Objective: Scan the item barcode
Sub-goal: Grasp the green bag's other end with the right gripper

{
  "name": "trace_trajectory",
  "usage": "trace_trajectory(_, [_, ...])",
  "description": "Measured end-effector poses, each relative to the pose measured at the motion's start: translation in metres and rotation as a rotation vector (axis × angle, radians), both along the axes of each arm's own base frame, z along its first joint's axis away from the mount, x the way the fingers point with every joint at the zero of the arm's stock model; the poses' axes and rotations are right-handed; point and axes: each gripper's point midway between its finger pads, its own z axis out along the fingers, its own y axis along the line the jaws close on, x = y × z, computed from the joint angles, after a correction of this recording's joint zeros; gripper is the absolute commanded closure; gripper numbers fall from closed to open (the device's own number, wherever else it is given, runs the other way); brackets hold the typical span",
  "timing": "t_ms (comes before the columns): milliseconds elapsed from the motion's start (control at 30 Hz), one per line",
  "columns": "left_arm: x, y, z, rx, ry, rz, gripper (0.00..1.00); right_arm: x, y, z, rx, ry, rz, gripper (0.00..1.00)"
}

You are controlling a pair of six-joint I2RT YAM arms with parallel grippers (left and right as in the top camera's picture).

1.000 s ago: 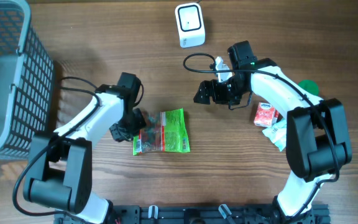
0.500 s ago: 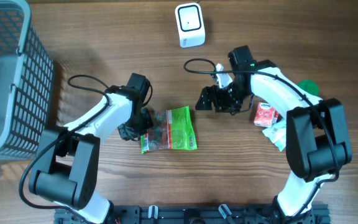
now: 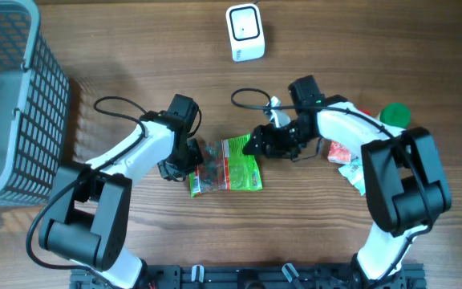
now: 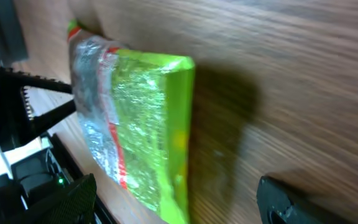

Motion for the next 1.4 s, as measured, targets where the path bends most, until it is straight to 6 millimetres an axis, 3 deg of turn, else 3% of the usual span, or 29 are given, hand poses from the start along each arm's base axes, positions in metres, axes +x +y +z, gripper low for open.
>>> trace_trajectory(333, [0.000,-0.001,0.000,-0.002,0.001,-0.002,0.96,-0.009,0.050,0.000,0.096,-0.059,0.008,0.22])
trace_trajectory(600, [0.001,-0.002,0.000,-0.006,-0.003,-0.002,0.96,-0.034,0.084,0.001,0.150,-0.078,0.065,0.28])
trace_trajectory(900, [0.001,-0.002,0.000,-0.007,-0.006,-0.002,0.96,-0.032,0.097,0.006,0.185,-0.091,0.044,0.33])
trace_trajectory(1100, [0.002,-0.002,0.000,-0.005,-0.009,-0.002,0.96,-0.027,0.100,0.010,0.207,-0.101,0.025,0.56])
trace_trajectory(1233, [0.002,-0.002,0.000,-0.004,-0.009,-0.002,0.96,-0.026,0.102,0.012,0.217,-0.103,0.020,0.58])
trace_trajectory(1267, [0.003,-0.002,0.000,-0.005,-0.011,-0.002,0.96,-0.026,0.102,0.012,0.217,-0.103,0.020,0.67])
trace_trajectory(1300, [0.003,-0.002,0.000,-0.005,-0.012,-0.002,0.96,-0.026,0.102,0.012,0.218,-0.103,0.020,0.83])
trace_trajectory(1400, [0.007,-0.003,0.000,-0.011,-0.029,-0.002,0.96,-0.026,0.102,0.012,0.220,-0.098,0.015,0.91])
